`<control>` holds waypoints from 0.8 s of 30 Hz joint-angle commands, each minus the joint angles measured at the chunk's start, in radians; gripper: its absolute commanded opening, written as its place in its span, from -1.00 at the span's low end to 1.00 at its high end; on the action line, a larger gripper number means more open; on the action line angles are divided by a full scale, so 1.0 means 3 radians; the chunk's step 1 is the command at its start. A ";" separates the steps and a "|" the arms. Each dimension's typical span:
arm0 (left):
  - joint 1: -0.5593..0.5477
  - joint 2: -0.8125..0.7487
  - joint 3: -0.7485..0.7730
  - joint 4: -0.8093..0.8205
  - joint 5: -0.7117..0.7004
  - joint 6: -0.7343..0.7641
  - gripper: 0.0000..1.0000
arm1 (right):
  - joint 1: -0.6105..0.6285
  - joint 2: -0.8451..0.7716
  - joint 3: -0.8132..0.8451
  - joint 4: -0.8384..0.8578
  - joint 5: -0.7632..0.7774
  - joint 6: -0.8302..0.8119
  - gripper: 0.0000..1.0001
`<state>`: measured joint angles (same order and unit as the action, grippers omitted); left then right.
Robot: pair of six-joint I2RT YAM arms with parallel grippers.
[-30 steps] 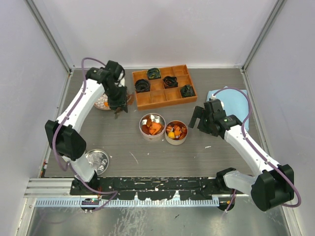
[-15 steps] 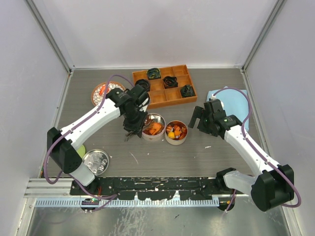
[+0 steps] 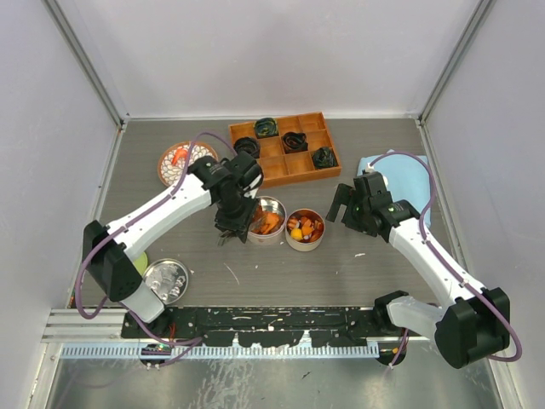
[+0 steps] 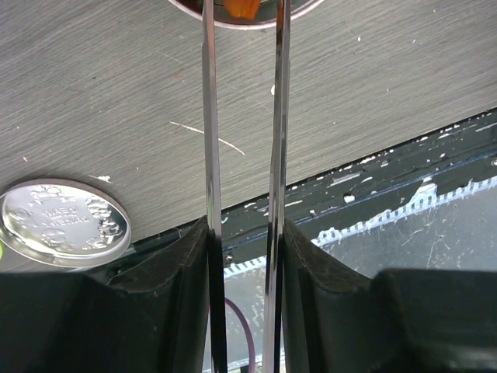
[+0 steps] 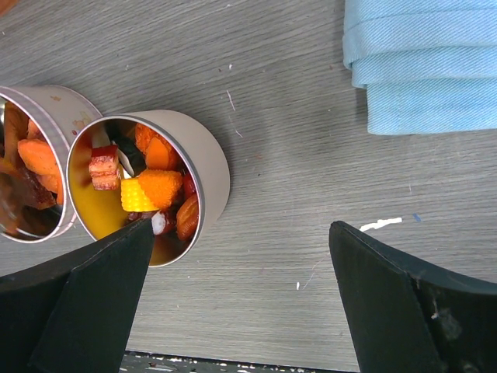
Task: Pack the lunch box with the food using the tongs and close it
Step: Place the fake food in the packing box.
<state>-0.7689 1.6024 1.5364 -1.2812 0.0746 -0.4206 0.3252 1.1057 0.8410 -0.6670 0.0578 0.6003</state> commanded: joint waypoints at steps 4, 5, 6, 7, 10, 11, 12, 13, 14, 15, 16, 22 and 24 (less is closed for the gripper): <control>-0.0079 -0.0081 0.0063 0.0001 -0.0054 0.0056 -0.17 | -0.0015 -0.0060 0.0032 0.0096 0.0013 0.0014 1.00; -0.0079 -0.0086 0.0080 0.0009 -0.0049 0.0060 -0.16 | -0.0014 -0.0058 0.0031 0.0096 0.0012 0.0016 1.00; -0.0080 -0.0091 0.0094 0.0014 -0.0050 0.0062 -0.15 | -0.0013 -0.0059 0.0030 0.0096 0.0017 0.0014 1.00; -0.0077 -0.0095 0.0107 0.0015 -0.0055 0.0062 -0.16 | -0.0015 -0.0057 0.0032 0.0096 0.0017 0.0014 1.00; -0.0077 -0.0118 0.0149 0.0007 -0.0048 0.0098 -0.22 | -0.0015 -0.0055 0.0030 0.0096 0.0022 0.0010 1.00; -0.0078 -0.0132 0.0169 -0.0004 -0.0082 0.0099 -0.23 | -0.0015 -0.0053 0.0034 0.0096 0.0027 0.0010 1.00; -0.0069 -0.0150 0.0193 -0.0009 -0.0125 0.0098 -0.24 | -0.0015 -0.0055 0.0038 0.0096 0.0027 0.0009 1.00; -0.0063 -0.0170 0.0223 0.0002 -0.0160 0.0098 -0.26 | -0.0015 -0.0055 0.0037 0.0096 0.0027 0.0010 1.00; -0.0034 -0.0191 0.0251 0.0009 -0.0179 0.0098 -0.26 | -0.0012 -0.0053 0.0035 0.0096 0.0023 0.0009 1.00; -0.0003 -0.0211 0.0284 0.0014 -0.0182 0.0097 -0.26 | -0.0015 -0.0052 0.0035 0.0095 0.0022 0.0010 1.00; 0.0043 -0.0231 0.0316 0.0020 -0.0181 0.0098 -0.26 | -0.0013 -0.0054 0.0035 0.0096 0.0022 0.0014 1.00; 0.0565 -0.0323 0.0424 0.0086 -0.0169 0.0204 -0.27 | -0.0011 -0.0066 0.0044 0.0096 0.0017 0.0019 1.00; 0.0800 -0.0321 0.0436 0.0116 -0.0164 0.0238 -0.27 | -0.0012 -0.0077 0.0053 0.0094 0.0021 0.0017 1.00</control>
<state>-0.6353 1.5536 1.6199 -1.2751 0.0448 -0.3828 0.3252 1.1057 0.8410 -0.6670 0.0578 0.6003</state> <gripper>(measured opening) 0.373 0.998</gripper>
